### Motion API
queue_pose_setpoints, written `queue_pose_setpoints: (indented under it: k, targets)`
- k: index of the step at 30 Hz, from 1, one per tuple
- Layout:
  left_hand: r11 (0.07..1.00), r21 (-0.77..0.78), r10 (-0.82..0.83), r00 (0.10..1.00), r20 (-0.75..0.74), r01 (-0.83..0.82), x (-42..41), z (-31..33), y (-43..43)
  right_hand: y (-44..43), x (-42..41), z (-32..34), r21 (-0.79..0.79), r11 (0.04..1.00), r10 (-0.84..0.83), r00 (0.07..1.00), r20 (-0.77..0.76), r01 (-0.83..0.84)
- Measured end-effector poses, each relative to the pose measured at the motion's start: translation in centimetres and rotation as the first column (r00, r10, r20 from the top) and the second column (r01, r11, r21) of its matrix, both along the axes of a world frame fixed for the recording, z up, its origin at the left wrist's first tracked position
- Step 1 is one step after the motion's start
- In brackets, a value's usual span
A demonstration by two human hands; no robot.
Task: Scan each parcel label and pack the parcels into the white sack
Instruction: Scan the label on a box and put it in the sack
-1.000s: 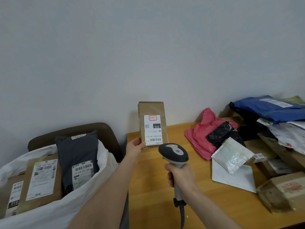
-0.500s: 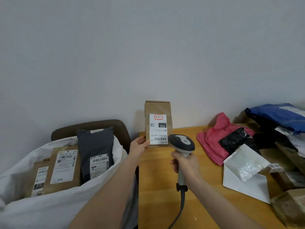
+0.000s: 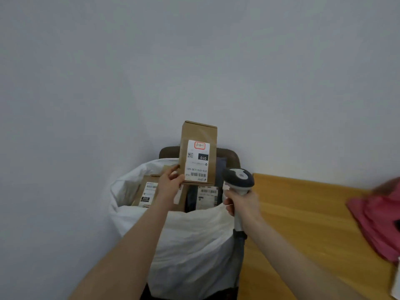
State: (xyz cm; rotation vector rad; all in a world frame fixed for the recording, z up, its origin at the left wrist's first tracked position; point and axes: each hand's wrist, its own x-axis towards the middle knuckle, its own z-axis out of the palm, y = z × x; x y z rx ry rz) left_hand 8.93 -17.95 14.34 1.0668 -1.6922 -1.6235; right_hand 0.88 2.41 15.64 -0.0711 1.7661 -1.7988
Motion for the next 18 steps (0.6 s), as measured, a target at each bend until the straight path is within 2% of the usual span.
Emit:
queue_pose_setpoints:
  k: [5, 8, 10, 12, 14, 15, 16, 18]
  targets:
    - [0.991, -0.062, 0.123, 0.992, 0.043, -0.12, 6.7, 0.6, -9.6, -7.2, 2.4, -0.3, 0.007, 1.0, 0.008, 0.999, -0.053, -0.008]
    - [0.982, -0.108, 0.165, 0.981, 0.104, -0.153, 10.4, 0.2, -14.9, -12.3, 4.0, -0.6, 0.033, 0.999, 0.031, 0.999, -0.031, -0.03]
    - [0.989, -0.101, 0.128, 0.972, 0.195, -0.109, 12.1, -0.5, -17.4, -15.4, 5.3, -0.9, 0.053, 0.997, 0.059, 0.998, -0.007, -0.059]
    - [1.0, 0.018, 0.004, 0.954, 0.298, -0.01, 13.2, -1.4, -19.2, -17.8, 6.4, -1.3, 0.079, 0.994, 0.071, 0.997, 0.007, -0.071]
    - [0.972, 0.209, -0.186, 0.886, 0.425, 0.104, 13.6, -2.3, -20.1, -19.6, 7.1, -1.9, 0.104, 0.993, 0.062, 0.998, 0.018, -0.063]
    - [0.96, 0.232, -0.257, 0.818, 0.514, 0.156, 13.6, -2.9, -20.5, -20.3, 7.3, -2.2, 0.117, 0.992, 0.053, 0.998, 0.016, -0.054]
    - [0.956, 0.209, -0.29, 0.75, 0.595, 0.204, 13.3, -3.4, -21.0, -20.9, 7.4, -2.6, 0.131, 0.99, 0.043, 0.999, 0.013, -0.045]
    - [0.953, 0.026, -0.23, 0.663, 0.712, 0.302, 12.2, -4.2, -21.5, -21.7, 7.4, -3.2, 0.155, 0.988, 0.026, 1.0, 0.011, -0.028]
